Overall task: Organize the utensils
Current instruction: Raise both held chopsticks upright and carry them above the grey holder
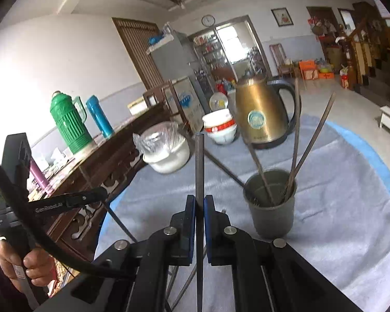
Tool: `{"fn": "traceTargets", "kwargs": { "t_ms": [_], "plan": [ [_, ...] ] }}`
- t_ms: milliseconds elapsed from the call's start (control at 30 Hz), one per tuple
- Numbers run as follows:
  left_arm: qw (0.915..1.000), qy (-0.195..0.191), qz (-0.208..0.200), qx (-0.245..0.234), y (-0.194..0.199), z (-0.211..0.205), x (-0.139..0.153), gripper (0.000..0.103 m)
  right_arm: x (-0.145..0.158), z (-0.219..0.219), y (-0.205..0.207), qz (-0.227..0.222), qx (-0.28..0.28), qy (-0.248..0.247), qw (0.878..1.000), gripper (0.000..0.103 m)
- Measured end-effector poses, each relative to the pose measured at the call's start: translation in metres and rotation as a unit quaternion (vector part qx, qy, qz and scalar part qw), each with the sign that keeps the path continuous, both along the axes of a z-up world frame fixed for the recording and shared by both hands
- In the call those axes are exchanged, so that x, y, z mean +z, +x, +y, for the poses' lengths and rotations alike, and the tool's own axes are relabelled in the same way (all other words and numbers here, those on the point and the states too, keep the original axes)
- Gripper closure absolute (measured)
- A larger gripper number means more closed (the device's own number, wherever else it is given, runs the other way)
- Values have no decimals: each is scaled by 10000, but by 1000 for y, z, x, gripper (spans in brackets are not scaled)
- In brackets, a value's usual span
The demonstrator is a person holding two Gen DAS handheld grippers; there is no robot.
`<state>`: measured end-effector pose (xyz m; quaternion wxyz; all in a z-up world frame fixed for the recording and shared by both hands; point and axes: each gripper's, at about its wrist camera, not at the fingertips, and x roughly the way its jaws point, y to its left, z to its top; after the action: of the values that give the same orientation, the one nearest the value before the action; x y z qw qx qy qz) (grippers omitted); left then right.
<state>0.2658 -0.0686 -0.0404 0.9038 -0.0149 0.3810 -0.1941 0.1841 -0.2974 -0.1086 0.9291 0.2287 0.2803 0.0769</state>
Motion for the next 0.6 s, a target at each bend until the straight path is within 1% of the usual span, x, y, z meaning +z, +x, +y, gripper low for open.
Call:
{"fn": "traceTargets", "kwargs": {
  "t_ms": [167,267,400,500,600],
  "plan": [
    [9998,-11,-173,-90,-5,-12,16,97,13,-12,-5,-214,-105,-69,9997,96],
    [9995,-19,-271,-140,-7,-20,24,97,22,-20,-8,-445,-221,-113,9987,96],
    [9989,-65,-400,-243,-9,-32,34,97,34,-32,-11,-853,-453,-176,9952,96],
    [9982,-108,-494,-327,-10,-43,43,97,42,-41,-11,-1048,-667,-354,9916,96],
    [9971,-167,-591,-457,-10,-55,51,97,46,-49,-7,-1145,-813,-399,9893,96]
  ]
}}
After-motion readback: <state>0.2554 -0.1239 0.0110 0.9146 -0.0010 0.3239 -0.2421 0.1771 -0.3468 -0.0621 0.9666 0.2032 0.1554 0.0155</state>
